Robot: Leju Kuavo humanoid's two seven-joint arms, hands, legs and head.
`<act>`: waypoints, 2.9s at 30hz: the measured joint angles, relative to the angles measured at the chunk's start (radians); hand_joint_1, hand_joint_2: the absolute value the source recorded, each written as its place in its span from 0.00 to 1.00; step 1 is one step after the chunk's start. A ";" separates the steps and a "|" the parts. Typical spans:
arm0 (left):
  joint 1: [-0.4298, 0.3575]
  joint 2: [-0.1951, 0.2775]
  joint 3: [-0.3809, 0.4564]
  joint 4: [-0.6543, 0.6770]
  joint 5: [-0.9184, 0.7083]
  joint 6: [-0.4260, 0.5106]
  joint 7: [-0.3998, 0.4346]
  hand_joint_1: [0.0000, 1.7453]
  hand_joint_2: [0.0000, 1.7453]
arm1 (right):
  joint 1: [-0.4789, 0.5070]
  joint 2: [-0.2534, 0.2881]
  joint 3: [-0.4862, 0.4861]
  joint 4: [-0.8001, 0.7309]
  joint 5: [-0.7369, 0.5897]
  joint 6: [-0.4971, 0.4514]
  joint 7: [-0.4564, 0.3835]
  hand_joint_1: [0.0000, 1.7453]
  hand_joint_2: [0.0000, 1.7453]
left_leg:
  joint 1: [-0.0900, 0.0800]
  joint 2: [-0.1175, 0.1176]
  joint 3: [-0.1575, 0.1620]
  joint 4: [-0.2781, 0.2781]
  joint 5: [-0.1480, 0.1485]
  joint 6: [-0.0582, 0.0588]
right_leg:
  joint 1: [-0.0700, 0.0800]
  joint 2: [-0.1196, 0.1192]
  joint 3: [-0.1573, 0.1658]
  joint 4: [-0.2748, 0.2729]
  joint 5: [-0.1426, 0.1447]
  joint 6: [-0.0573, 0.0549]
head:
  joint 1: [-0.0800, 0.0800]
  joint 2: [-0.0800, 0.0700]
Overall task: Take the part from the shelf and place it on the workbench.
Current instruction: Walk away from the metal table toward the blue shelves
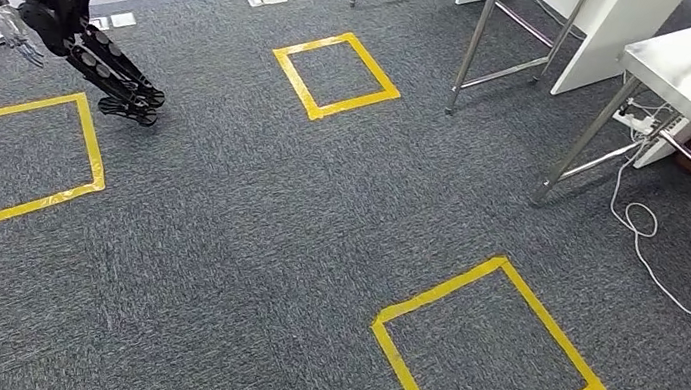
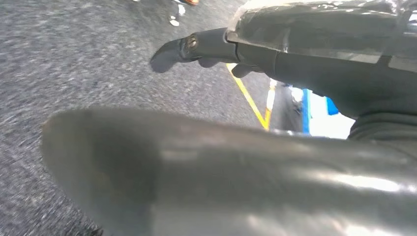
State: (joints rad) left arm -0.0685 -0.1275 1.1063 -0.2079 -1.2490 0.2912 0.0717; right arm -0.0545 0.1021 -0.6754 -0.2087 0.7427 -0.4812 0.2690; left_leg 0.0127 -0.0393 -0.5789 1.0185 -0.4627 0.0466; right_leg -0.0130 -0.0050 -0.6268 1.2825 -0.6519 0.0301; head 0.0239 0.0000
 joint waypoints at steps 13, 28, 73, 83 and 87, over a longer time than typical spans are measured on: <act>-0.011 0.007 -0.045 0.000 -0.036 -0.013 -0.064 0.00 0.00 | -0.006 0.006 -0.049 0.000 -0.025 -0.021 -0.038 0.00 0.00 | 0.001 0.021 -0.108 0.226 -0.123 -0.046 | 0.002 -0.018 0.113 -0.288 0.149 -0.049 | -0.006 0.000; -0.020 0.013 -0.046 0.000 -0.029 -0.009 -0.080 0.00 0.00 | -0.008 0.010 -0.053 0.000 0.001 -0.017 -0.044 0.00 0.00 | 0.004 0.036 0.014 -0.015 0.000 0.001 | 0.006 -0.008 0.027 -0.080 0.035 -0.024 | 0.002 0.000; -0.010 -0.008 -0.005 0.000 -0.008 -0.014 -0.029 0.00 0.00 | -0.004 0.015 0.022 0.006 0.113 0.031 -0.022 0.00 0.00 | 0.010 0.014 -0.064 0.142 -0.085 -0.044 | -0.016 0.001 0.097 -0.264 0.147 -0.019 | -0.009 0.000; -0.019 -0.010 -0.024 0.000 -0.040 -0.022 -0.046 0.00 0.00 | -0.004 0.023 0.001 0.006 0.084 0.014 -0.017 0.00 0.00 | -0.019 0.099 0.018 0.010 -0.029 -0.007 | 0.012 -0.099 0.106 -0.265 0.136 -0.025 | -0.009 0.000; -0.020 -0.011 -0.032 0.000 -0.045 -0.023 -0.047 0.00 0.00 | -0.006 0.026 -0.007 0.005 0.081 0.013 -0.014 0.00 0.00 | -0.008 0.057 0.033 -0.022 -0.005 0.008 | 0.012 -0.061 0.087 -0.211 0.101 -0.017 | -0.009 0.000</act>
State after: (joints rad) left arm -0.0883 -0.1386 1.0740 -0.2079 -1.2944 0.2685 0.0252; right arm -0.0604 0.1286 -0.6820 -0.2035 0.8234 -0.4684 0.2549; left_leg 0.0047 0.0177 -0.5462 0.9966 -0.4676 0.0548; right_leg -0.0006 -0.0656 -0.5397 1.0716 -0.5511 0.0129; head 0.0145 0.0000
